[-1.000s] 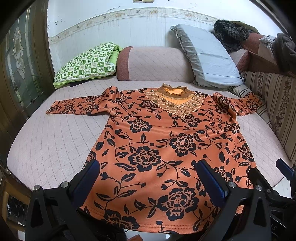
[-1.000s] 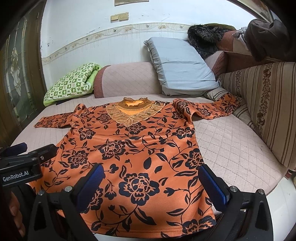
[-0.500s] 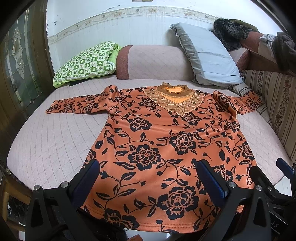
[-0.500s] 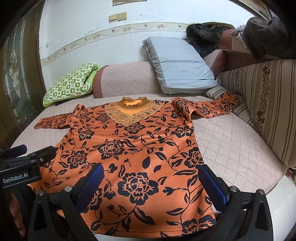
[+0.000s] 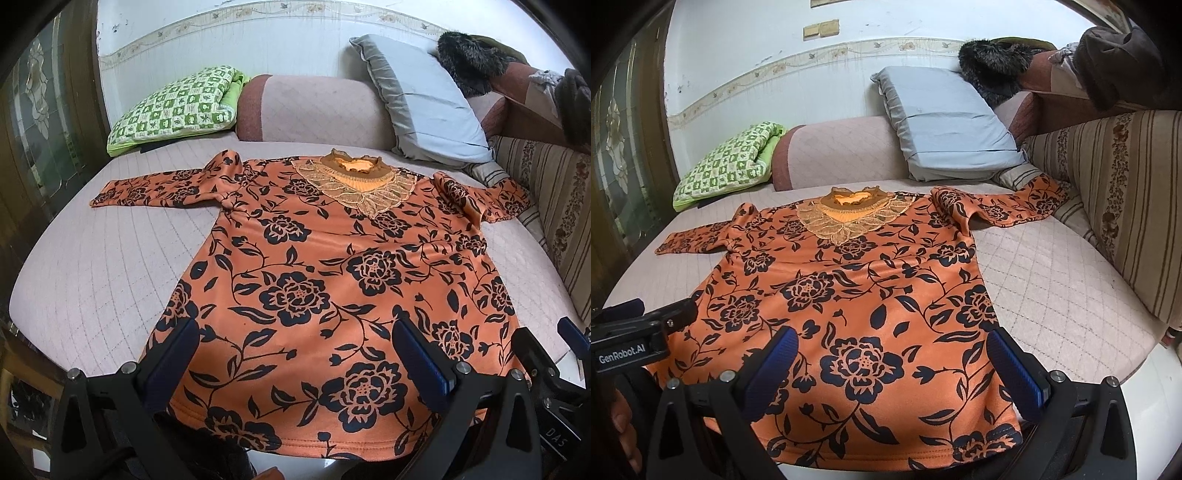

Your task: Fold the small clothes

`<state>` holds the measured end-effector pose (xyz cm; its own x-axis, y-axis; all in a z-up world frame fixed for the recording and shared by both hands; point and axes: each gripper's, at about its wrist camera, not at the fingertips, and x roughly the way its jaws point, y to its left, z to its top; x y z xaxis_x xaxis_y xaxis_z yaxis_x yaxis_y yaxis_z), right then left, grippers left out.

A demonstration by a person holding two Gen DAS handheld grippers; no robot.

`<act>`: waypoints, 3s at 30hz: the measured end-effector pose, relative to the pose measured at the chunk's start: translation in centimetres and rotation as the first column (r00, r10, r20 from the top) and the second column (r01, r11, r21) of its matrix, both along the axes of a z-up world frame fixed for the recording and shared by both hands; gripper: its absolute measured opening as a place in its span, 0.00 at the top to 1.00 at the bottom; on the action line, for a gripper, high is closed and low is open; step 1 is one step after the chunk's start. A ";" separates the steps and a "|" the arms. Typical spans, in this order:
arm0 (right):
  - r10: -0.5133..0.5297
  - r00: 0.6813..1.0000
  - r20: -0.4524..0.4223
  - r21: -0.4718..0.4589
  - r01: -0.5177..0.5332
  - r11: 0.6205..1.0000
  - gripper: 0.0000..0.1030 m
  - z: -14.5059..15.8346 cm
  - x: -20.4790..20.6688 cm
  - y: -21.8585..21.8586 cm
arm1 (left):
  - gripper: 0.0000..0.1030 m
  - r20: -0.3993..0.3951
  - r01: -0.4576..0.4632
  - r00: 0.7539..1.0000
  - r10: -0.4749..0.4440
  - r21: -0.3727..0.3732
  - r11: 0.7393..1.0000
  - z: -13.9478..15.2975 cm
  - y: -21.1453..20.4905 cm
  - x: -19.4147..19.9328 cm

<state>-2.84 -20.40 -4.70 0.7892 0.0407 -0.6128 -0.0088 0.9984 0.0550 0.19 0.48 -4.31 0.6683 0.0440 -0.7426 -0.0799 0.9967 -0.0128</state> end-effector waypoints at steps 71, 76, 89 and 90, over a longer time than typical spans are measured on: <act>0.493 0.825 -0.276 0.231 -0.441 0.867 0.13 -10.4 38.1 20.9 | 0.00 -0.039 -0.371 0.925 0.377 -0.293 0.881 -5.4 13.7 18.1; 0.433 0.890 -0.145 0.377 -0.355 0.856 0.11 -7.2 35.9 12.0 | 0.00 -0.032 -0.360 0.930 0.365 -0.264 0.895 -5.4 13.1 18.4; 0.098 0.980 -0.171 0.458 -0.009 0.889 0.08 -11.3 32.9 -9.9 | 0.00 0.026 -0.116 0.993 0.117 -0.035 0.993 -4.6 8.6 28.1; 0.105 0.982 -0.160 0.470 -0.018 0.883 0.08 -11.4 32.5 -10.6 | 0.00 0.017 -0.103 0.995 0.103 -0.011 0.995 -4.8 8.4 29.3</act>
